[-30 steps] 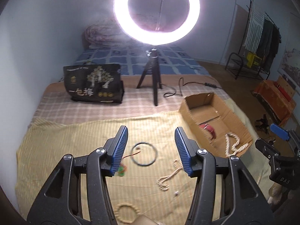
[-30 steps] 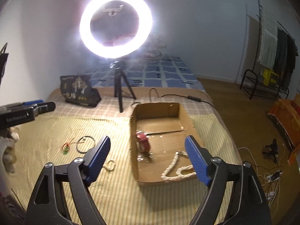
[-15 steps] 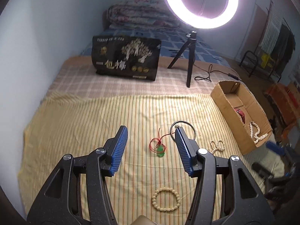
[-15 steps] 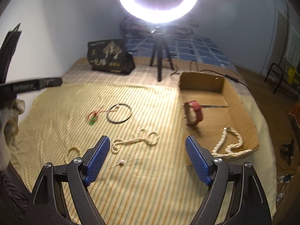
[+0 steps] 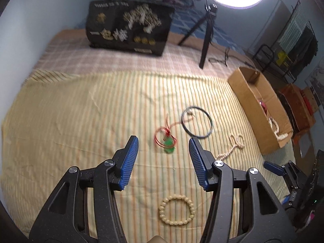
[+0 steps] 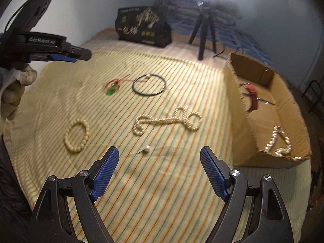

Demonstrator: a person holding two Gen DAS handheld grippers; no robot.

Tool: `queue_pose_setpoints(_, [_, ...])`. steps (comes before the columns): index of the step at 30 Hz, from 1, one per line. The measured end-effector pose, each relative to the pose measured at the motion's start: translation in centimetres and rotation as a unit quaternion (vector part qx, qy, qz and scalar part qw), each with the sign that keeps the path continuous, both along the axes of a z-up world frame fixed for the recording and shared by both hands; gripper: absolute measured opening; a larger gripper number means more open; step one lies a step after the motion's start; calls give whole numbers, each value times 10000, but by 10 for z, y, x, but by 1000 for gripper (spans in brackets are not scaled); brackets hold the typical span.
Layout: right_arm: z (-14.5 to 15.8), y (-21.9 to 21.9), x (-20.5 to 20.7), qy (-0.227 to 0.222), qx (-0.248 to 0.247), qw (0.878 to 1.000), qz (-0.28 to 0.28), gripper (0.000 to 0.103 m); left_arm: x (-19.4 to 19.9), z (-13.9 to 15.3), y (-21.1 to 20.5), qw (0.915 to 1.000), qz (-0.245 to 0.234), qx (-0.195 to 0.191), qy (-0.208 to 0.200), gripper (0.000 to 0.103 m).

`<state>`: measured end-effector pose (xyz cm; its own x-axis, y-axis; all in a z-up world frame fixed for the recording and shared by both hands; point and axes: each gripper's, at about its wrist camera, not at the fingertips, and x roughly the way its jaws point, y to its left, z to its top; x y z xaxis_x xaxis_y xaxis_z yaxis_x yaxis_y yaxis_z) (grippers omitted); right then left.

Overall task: Organize jewelry
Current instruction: 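Move the left tool to the jade pendant while the right tool approaches the pearl earring, then close the left tool on the green jade pendant while the right tool grips the pearl earring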

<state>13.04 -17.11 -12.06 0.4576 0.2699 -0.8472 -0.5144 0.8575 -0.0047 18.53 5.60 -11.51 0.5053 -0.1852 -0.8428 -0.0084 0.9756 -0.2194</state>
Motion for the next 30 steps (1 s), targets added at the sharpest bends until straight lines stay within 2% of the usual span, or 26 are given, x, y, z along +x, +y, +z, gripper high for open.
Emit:
queue_pose_setpoints(2, [-6,4,-1,90,-58,9999,133,82,2,-7,-8,9998,-144,65,138,47])
queue_pose_setpoints(4, [-13,9,-2,181,-113,9995,251,81,4,-13,-14,9995,-232,67,222,47])
queue_pose_setpoints(6, [-18,11,-2,329,-73,9989,330,72,6,-18,-17,9992,-277,47,293,46])
queue_pose_setpoints(8, [-23,12,2,483,12,9982,342,66,11,-25,-19,9987,-275,-34,423,37])
queue_pose_setpoints(14, [-31,4,16,798,305,9963,124,42,22,-36,-17,9977,-193,-189,614,36])
queue_pose_setpoints(20, [-33,8,20,779,307,9963,176,41,36,-45,-17,9973,-125,-215,696,36])
queue_pose_setpoints(30, [-35,11,23,755,154,9967,270,30,50,-71,-22,9962,-23,111,869,33])
